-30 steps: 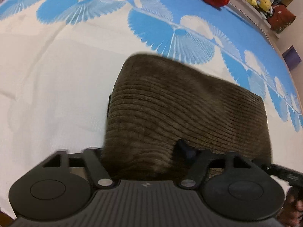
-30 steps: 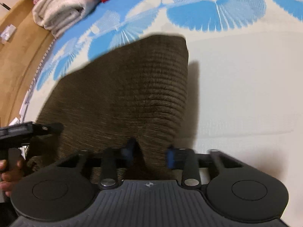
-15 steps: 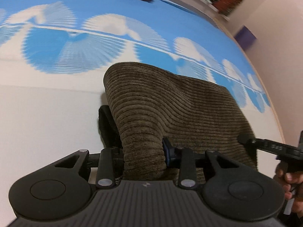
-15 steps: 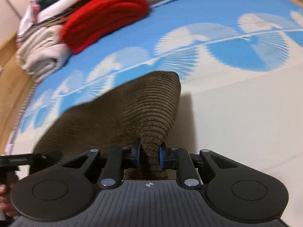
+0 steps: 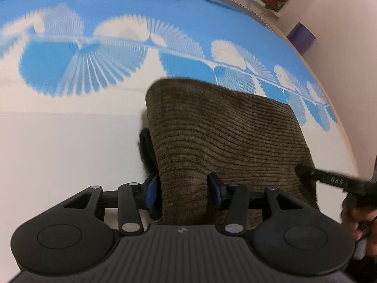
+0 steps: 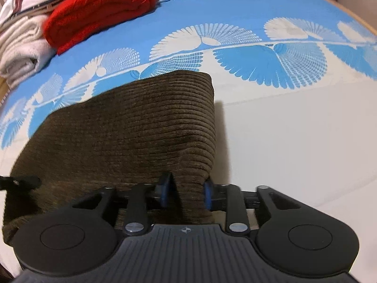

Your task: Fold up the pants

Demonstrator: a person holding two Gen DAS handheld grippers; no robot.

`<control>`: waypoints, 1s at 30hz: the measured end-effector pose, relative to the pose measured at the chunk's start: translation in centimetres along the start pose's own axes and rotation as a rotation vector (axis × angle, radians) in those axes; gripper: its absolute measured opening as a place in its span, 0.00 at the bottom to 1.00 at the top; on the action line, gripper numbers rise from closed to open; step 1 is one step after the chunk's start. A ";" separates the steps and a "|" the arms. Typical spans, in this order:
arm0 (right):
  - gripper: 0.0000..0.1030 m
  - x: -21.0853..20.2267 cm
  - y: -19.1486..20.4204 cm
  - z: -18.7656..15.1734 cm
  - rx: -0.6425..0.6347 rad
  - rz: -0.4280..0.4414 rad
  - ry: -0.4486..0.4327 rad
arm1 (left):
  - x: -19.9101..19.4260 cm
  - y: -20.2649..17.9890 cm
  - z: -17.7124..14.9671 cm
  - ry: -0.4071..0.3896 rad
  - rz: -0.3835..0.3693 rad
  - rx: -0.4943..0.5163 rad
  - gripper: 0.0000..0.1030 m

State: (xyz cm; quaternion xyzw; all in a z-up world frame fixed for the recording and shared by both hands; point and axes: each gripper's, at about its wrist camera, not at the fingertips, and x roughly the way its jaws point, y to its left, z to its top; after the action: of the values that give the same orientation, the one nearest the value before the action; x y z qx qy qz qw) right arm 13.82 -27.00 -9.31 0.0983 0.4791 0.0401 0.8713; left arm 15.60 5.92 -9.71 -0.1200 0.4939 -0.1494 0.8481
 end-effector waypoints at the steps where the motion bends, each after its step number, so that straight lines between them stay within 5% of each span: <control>1: 0.35 -0.5 0.1 0.0 -0.018 -0.008 -0.012 | -0.8 -0.4 -0.2 -0.026 0.029 0.034 0.50; 5: 0.37 -2.9 0.8 0.3 -0.097 -0.003 -0.067 | -4.3 -2.4 -1.4 -0.149 0.155 0.174 0.49; 8: 0.39 -5.7 1.4 0.4 -0.159 0.050 -0.118 | -6.4 -3.2 -2.1 -0.173 0.134 0.228 0.47; 12: 0.50 -8.0 2.2 -1.2 -0.227 0.056 -0.186 | -8.2 -3.0 -3.4 -0.226 0.141 0.197 0.24; 15: 0.48 -7.3 2.0 -2.3 -0.190 0.048 -0.124 | -7.1 -2.5 -4.3 -0.147 0.117 0.118 0.15; 20: 0.48 -6.5 2.4 -3.4 -0.248 0.044 -0.070 | -5.5 -4.6 -4.5 -0.106 0.052 0.234 0.16; 25: 0.48 -3.1 1.7 -4.9 -0.295 0.018 0.153 | -0.7 -2.9 -6.3 0.215 0.166 0.298 0.13; 30: 0.48 -2.8 0.8 -4.9 -0.270 0.059 0.176 | -2.5 -2.7 -5.5 0.123 0.123 0.305 0.13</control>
State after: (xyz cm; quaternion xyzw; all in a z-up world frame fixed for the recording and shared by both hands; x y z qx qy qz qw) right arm 8.21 -26.00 -9.33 -0.0095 0.5406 0.1381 0.8299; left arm 9.23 4.02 -9.39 0.0499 0.5231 -0.1773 0.8322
